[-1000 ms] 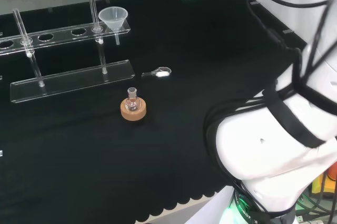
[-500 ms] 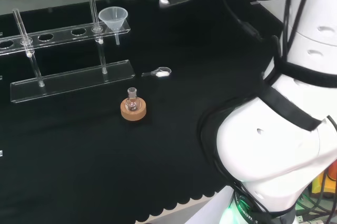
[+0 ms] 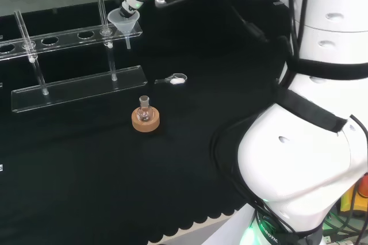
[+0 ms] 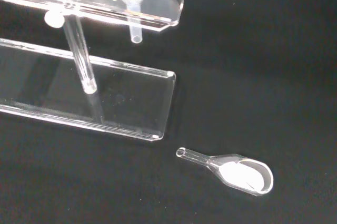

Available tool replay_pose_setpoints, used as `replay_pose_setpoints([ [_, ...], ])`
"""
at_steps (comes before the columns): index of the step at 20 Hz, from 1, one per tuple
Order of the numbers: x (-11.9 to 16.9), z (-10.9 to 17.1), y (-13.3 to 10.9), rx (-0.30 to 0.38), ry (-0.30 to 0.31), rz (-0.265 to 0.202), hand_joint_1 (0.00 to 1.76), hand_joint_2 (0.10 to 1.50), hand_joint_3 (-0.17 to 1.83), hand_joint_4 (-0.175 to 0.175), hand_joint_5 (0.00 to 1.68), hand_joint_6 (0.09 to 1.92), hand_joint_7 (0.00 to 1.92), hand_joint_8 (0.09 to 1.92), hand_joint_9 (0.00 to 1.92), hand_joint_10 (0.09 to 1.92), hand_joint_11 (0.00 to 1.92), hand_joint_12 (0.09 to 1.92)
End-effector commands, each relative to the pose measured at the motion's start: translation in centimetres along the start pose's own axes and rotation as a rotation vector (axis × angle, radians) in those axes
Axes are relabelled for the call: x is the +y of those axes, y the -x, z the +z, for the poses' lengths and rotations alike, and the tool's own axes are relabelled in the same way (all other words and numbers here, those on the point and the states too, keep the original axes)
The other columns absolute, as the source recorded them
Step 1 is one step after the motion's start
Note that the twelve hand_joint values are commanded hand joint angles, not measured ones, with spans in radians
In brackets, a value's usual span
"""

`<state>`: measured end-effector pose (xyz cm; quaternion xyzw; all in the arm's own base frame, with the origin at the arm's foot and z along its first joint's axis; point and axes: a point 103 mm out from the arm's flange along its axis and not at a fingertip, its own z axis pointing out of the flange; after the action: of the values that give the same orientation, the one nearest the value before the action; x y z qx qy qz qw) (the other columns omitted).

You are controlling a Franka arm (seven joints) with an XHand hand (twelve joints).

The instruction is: Pick up the funnel from the transparent funnel stand.

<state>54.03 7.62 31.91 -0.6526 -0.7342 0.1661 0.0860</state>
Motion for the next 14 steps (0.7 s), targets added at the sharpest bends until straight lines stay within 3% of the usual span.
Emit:
replay_pose_setpoints([
  [1,1.2,-0.7,-2.4,-0.05,-0.077,-0.045,0.6,0.79,0.22,-0.084,0.19,0.09,0.03,0.7,0.29,0.78,0.32,1.43],
  [5,2.1,-1.0,-3.3,-0.079,-0.114,-0.054,0.65,0.75,0.24,-0.099,0.15,0.09,0.0,0.68,0.29,0.81,0.43,1.41],
  [9,3.1,-1.1,-3.9,-0.098,-0.136,-0.064,0.66,0.73,0.27,-0.097,0.11,0.09,0.0,0.56,0.24,0.84,0.45,1.41],
  [14,4.1,-0.5,-4.2,-0.111,-0.153,-0.067,0.67,0.73,0.28,-0.097,0.1,0.09,0.0,0.53,0.23,0.85,0.45,1.41],
])
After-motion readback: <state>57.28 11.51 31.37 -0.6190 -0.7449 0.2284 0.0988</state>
